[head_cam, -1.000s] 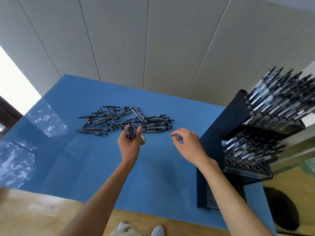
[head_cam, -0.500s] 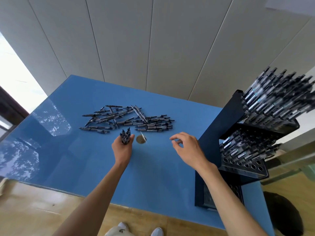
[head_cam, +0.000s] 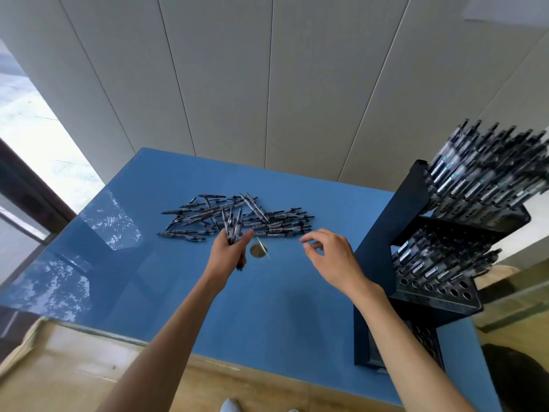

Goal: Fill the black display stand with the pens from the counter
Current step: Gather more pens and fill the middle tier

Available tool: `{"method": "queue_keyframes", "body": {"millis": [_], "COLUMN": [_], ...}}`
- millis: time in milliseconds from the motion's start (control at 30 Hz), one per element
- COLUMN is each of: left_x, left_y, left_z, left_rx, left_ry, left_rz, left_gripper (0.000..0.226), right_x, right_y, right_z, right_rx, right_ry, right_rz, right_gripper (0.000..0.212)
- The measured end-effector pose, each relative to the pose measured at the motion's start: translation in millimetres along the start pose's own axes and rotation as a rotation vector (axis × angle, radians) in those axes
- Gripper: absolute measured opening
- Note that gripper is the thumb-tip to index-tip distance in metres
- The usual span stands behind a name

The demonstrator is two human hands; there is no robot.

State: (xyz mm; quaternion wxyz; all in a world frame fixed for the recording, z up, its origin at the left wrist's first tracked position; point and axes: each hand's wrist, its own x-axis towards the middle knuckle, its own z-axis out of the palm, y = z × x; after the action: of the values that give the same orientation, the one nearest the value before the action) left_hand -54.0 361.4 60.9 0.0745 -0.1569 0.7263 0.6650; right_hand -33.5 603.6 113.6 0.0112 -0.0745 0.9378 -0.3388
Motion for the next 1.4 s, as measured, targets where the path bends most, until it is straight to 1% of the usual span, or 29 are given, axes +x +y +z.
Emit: {"method": "queue_keyframes", "body": {"millis": [100,200,267,400,533,633,733,900,1033,1267,1400], "left_x": [-3.8,-13.3,-19.9,-30.4,-34.3,-38.7,-45.1,-62.4,-81.1,-110.0,-129.3], "left_y": [29.3,62.4,84.6,123.9,152.4,168.1,176.9,185.8,192.9,190.7,183.0], "left_z": [-2.6,-1.1,2.3,11.8,20.7,28.8,36.2,49.7,62.7,94.6,117.2], "left_rx": [-0.150,-0.310,-0.306,-0.217,-0.245,-0.303,-0.291,-0.279,-0.199,-0.089,-0.086], "left_ry": [-0.075,-0.170,-0.244,-0.295,-0.358,-0.384,-0.411,-0.456,-0.504,-0.518,-0.513], "left_rz": [0.005,0.057,0.111,0.162,0.226,0.211,0.261,0.375,0.447,0.508,0.519], "left_gripper": [0.040,0.031,0.031,0.036,0.031,0.021,0.019,0.026,0.035,0.020,0.017], "right_x": [2.7,7.7,11.9,17.4,17.9,13.9,6.1,-11.8,-31.2,-73.1,-90.8], "right_y": [-12.5,-29.5,-42.6,-68.6,-84.9,-90.1,-91.5,-93.1,-94.6,-82.6,-69.1], "right_z": [-4.7,-16.1,-29.0,-62.1,-95.9,-115.1,-125.2,-132.0,-139.8,-162.8,-175.7], "right_rx": [0.026,0.049,0.063,0.103,0.140,0.159,0.158,0.165,0.180,0.259,0.330], "right_ry": [0.031,0.087,0.136,0.237,0.335,0.390,0.431,0.473,0.519,0.559,0.558], "right_rz": [-0.030,-0.075,-0.098,-0.129,-0.153,-0.141,-0.119,-0.077,-0.051,0.003,-0.009], "right_gripper": [0.017,0.017,0.016,0.018,0.017,0.016,0.016,0.015,0.015,0.015,0.014]}}
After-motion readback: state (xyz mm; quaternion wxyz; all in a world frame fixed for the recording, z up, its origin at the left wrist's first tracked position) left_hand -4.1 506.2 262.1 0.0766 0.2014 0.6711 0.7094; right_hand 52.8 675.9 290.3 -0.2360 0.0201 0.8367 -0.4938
